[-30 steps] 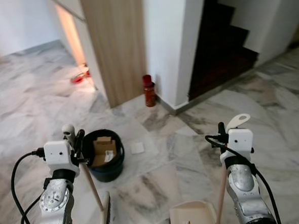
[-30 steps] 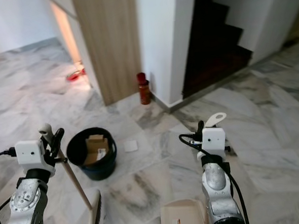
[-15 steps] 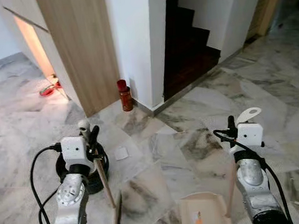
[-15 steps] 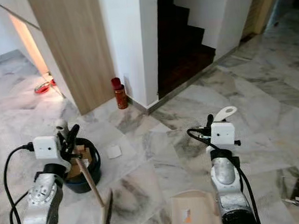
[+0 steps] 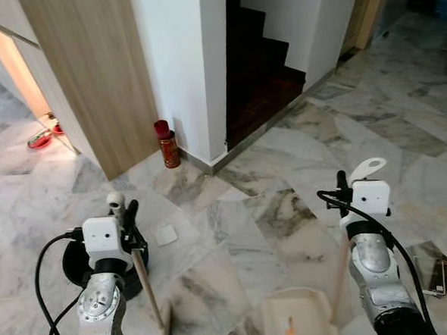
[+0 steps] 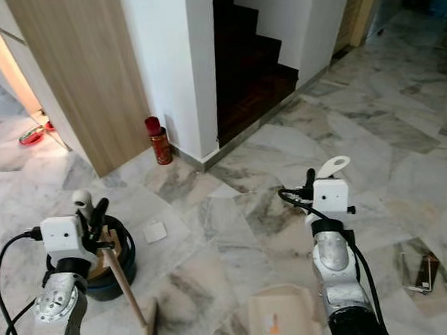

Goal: Sweep floor

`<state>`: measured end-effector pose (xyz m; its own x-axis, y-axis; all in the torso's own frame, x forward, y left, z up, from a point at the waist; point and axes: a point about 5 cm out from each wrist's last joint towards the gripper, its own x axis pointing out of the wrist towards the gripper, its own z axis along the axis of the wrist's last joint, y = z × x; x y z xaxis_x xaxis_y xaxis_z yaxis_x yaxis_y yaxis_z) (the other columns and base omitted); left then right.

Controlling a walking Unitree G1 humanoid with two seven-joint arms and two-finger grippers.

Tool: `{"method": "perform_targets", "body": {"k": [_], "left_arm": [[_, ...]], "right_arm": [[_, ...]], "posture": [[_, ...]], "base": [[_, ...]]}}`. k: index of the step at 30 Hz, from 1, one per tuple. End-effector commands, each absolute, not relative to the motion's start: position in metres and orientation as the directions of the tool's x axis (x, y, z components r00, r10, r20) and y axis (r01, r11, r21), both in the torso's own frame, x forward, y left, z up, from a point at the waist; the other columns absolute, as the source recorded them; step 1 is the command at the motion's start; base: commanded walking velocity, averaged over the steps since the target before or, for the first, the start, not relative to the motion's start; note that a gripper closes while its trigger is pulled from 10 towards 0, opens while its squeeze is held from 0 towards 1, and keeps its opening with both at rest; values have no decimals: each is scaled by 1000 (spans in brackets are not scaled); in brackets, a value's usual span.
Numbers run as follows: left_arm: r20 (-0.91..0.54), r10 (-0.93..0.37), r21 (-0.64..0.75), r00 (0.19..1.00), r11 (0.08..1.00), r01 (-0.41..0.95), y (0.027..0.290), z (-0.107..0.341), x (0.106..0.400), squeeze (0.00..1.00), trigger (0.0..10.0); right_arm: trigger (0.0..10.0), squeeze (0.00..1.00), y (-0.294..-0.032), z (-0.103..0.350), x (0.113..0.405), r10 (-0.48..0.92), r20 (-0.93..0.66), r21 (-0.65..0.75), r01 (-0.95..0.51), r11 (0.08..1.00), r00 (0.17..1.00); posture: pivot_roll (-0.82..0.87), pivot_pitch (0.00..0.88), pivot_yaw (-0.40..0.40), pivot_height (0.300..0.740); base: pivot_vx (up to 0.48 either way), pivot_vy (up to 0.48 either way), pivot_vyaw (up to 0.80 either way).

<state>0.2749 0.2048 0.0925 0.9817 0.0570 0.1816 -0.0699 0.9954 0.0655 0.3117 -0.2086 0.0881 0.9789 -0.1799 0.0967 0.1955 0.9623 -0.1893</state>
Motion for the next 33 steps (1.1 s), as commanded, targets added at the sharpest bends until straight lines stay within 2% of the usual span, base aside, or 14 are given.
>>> {"method": "perform_targets", "body": {"k": [1, 5, 13, 27, 28, 33], "left_arm": [[222, 59, 76, 973, 994, -77, 206, 101, 280, 0, 10000], [225, 9, 106, 974, 994, -34, 207, 107, 284, 0, 10000], [236, 2, 140, 972, 990, -36, 216, 115, 287, 0, 10000], [235, 7, 143, 972, 989, -42, 216, 115, 286, 0, 10000], [244, 28, 134, 969, 989, -62, 219, 116, 284, 0, 10000], [258, 75, 114, 963, 988, -107, 223, 117, 281, 0, 10000]], "right_arm": [[10000, 0, -208, 95, 317, -178, 129, -191, 200, 961, 976], [10000, 0, -204, 92, 318, -200, 134, -171, 221, 960, 971], [10000, 0, -196, 84, 314, -214, 125, -143, 231, 962, 969], [10000, 0, -196, 83, 315, -222, 116, -143, 237, 961, 968], [10000, 0, -194, 84, 317, -207, 120, -151, 224, 963, 971], [10000, 0, -190, 87, 319, -175, 131, -170, 196, 966, 976]], "posture": [[15, 0, 18, 740], [11, 0, 66, 740], [24, 0, 95, 740], [36, 0, 94, 740], [43, 0, 65, 740], [44, 0, 57, 740]], "base": [[0, 0, -800], [0, 0, -800], [0, 0, -800], [0, 0, -800], [0, 0, -800], [0, 0, -800]]}}
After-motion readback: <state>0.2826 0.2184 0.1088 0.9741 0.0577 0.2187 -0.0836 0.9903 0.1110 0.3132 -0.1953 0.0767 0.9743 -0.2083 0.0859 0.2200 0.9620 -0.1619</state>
